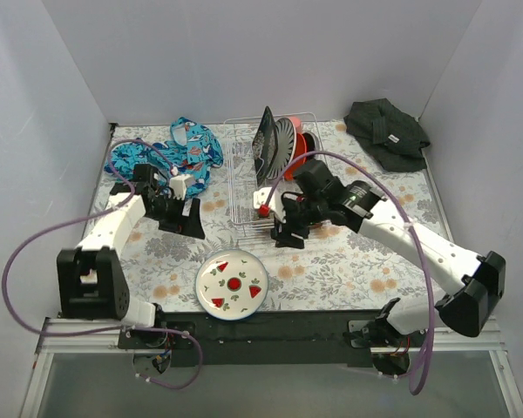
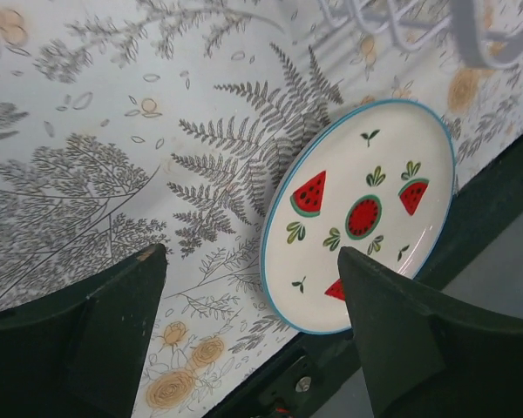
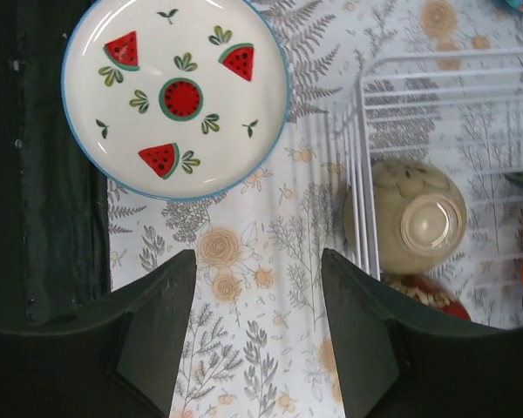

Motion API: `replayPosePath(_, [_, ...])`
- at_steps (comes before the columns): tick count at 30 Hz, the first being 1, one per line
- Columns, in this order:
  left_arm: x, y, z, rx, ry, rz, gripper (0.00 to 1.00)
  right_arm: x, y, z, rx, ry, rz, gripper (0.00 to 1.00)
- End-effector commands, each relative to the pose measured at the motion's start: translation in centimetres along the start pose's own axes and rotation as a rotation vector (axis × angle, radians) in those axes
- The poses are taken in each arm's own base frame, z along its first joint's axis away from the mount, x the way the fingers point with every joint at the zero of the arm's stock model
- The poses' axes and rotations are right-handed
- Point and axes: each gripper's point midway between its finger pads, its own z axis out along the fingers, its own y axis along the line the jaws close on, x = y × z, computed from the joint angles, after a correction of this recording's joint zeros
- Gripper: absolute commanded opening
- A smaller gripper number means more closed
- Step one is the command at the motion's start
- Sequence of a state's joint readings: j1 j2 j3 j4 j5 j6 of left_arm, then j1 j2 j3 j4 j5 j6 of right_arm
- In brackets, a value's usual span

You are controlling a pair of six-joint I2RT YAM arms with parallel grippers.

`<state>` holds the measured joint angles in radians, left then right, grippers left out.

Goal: Load the mixed dishes into the dish rack

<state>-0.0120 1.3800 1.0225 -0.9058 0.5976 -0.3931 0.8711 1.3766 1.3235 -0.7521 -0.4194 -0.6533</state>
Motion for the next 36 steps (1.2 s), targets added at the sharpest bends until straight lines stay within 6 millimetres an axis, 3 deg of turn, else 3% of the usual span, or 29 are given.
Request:
replayPosePath(1, [3.1,-0.2,1.8,0.146,0.128,0.086,0.78,0.3,-1.3,-3.3,0.133,-0.045,0.170,0.67])
replayPosePath(5, [4.2,0.9,3.0,0.162,0.190,0.117,0.75,2.6,-2.3,-6.0,0.233,-0.063,0.257,0.67])
replayPosePath(6, [4.5,1.2,3.4,0.167,0.206,0.105,0.75,3.9,-3.3,-6.9,0.275,-0.056,0.302,0.67])
replayPosePath(9, [5.1,1.2,4.2,0.201,0.235,0.096,0.71,5.9,-4.0,-8.1,0.333,-0.045,0.354,0.67])
replayPosePath(12, [5.9,0.7,4.7,0.238,0.256,0.096,0.68,6.7,-4.7,-8.8,0.367,-0.061,0.381,0.67])
replayPosePath(18, [9.1,-0.7,6.6,0.229,0.324,0.203,0.67,8.8,-5.1,-8.5,0.388,-0.013,0.396,0.66])
replayPosePath(20, [10.4,-0.3,7.3,0.182,0.363,0.240,0.67,9.5,-5.5,-8.5,0.404,0.017,0.389,0.66])
replayPosePath(24, [11.2,0.6,8.5,0.099,0.394,0.219,0.61,8.7,-6.0,-8.0,0.372,-0.003,0.375,0.65])
replayPosePath(27, [11.3,2.1,8.9,0.005,0.400,0.184,0.35,7.6,-5.8,-7.0,0.306,-0.063,0.397,0.65])
replayPosePath(29, [11.7,2.8,8.9,-0.032,0.425,0.174,0.12,7.2,-5.3,-6.0,0.250,-0.094,0.445,0.64])
replayPosePath(32, [10.9,2.9,8.5,-0.052,0.396,0.188,0.01,6.9,-5.0,-4.9,0.193,-0.130,0.460,0.63])
replayPosePath(36, [6.8,1.3,6.4,-0.048,0.241,0.297,0.00,5.8,-5.5,-4.4,0.151,-0.175,0.437,0.63])
